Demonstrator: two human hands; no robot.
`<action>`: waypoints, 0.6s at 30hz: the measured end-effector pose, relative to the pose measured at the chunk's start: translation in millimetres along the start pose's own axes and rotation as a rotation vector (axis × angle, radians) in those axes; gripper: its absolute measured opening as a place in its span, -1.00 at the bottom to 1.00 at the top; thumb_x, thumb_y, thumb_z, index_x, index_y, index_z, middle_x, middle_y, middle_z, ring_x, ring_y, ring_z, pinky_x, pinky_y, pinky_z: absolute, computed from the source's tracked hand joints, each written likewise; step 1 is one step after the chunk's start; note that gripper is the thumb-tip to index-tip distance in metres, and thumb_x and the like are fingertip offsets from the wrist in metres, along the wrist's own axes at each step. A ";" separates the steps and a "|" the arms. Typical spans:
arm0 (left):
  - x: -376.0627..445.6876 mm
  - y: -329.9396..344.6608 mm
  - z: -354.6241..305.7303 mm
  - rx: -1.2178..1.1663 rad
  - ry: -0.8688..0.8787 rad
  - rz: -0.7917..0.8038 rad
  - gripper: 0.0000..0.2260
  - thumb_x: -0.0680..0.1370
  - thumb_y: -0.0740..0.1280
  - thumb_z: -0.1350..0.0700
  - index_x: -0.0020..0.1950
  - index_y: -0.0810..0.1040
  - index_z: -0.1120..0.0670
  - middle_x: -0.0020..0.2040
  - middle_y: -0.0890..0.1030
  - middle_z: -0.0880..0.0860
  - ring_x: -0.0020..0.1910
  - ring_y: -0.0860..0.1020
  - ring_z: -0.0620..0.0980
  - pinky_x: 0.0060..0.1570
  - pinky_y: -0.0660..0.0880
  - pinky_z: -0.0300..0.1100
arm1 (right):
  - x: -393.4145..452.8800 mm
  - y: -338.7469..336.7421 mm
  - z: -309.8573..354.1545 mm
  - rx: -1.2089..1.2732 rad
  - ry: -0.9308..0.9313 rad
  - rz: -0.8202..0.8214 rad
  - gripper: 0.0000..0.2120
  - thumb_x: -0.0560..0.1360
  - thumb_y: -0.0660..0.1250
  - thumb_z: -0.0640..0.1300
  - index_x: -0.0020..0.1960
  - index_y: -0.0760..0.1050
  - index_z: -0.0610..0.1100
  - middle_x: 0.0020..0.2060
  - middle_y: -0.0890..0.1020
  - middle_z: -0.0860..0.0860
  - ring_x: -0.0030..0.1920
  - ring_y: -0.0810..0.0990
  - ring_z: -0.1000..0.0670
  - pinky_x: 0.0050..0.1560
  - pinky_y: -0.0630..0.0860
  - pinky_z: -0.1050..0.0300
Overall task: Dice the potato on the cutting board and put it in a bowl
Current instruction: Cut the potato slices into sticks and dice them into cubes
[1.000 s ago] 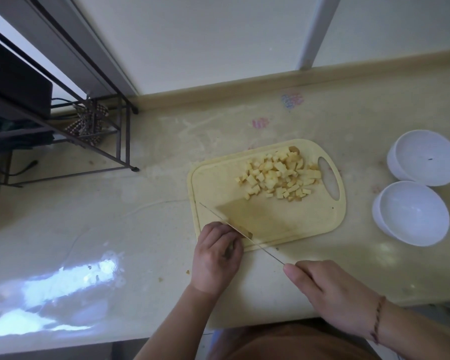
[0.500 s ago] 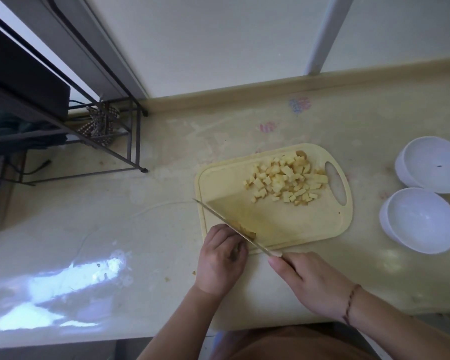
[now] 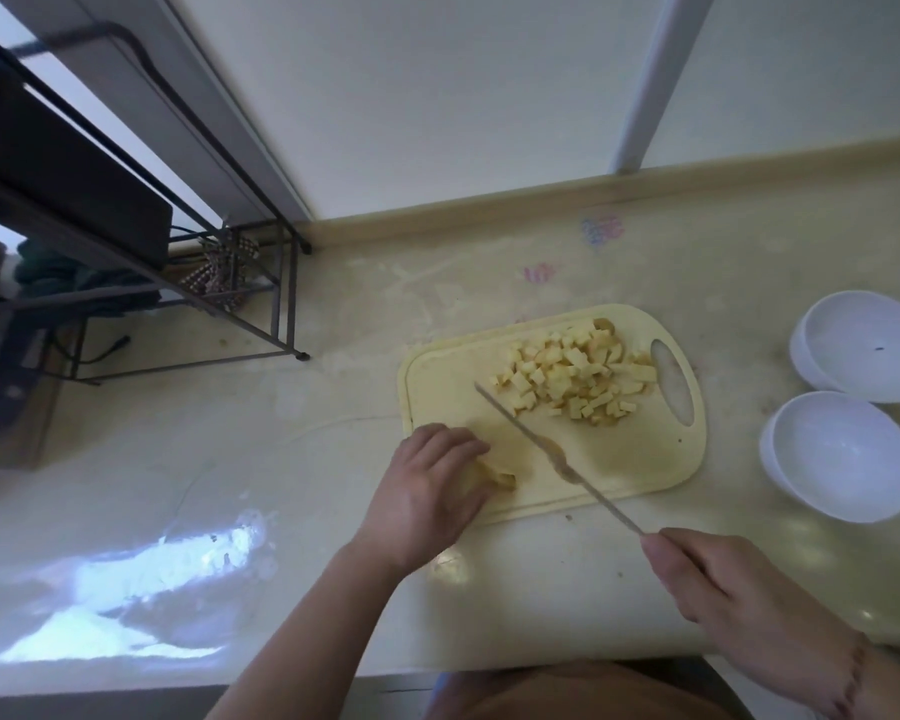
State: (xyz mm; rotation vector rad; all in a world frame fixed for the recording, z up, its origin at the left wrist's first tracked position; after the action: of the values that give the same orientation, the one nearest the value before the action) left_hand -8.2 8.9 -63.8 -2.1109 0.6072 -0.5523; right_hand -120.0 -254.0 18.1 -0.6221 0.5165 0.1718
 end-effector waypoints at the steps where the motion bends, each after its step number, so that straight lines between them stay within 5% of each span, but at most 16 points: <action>1: 6.4 1.9 0.3 0.020 0.046 0.050 -0.70 0.53 0.43 0.00 0.22 0.60 0.08 0.16 0.59 0.00 0.16 0.52 0.08 0.19 0.48 -0.04 | -0.7 -2.5 -3.0 0.010 0.020 -0.008 -0.24 0.26 -0.07 0.64 -0.30 0.31 -0.08 -0.51 0.34 0.02 -0.46 0.29 0.13 -0.38 0.26 0.17; 13: 43.1 8.7 -4.3 -0.002 0.094 0.191 -0.80 0.57 0.28 0.08 0.07 0.67 0.07 0.01 0.63 0.00 -0.03 0.55 0.09 -0.07 0.55 0.05 | -8.2 -3.7 -16.5 0.035 0.079 -0.066 -0.21 0.23 -0.13 0.67 -0.29 0.33 -0.07 -0.51 0.41 -0.02 -0.46 0.35 0.11 -0.32 0.38 0.05; 18: 34.6 12.5 0.9 -0.029 0.073 0.296 -0.71 0.58 0.19 0.07 0.15 0.66 0.02 0.10 0.58 -0.04 0.08 0.49 0.05 0.06 0.51 0.07 | -8.3 -3.4 -15.8 0.070 0.083 -0.083 -0.23 0.26 -0.09 0.64 -0.32 0.28 -0.09 -0.52 0.35 0.01 -0.47 0.29 0.13 -0.34 0.32 0.07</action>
State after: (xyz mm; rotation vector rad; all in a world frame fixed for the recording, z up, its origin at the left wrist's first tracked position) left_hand 16.7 -17.8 -68.8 -1.9857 0.9549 -0.4563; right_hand -132.6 -266.1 13.1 -0.5832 0.5739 0.0495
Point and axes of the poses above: each hand's wrist, its own x-axis towards the middle knuckle, its own y-axis out of the palm, z = x × y, the point moved 2 cm from there along x, towards the middle knuckle
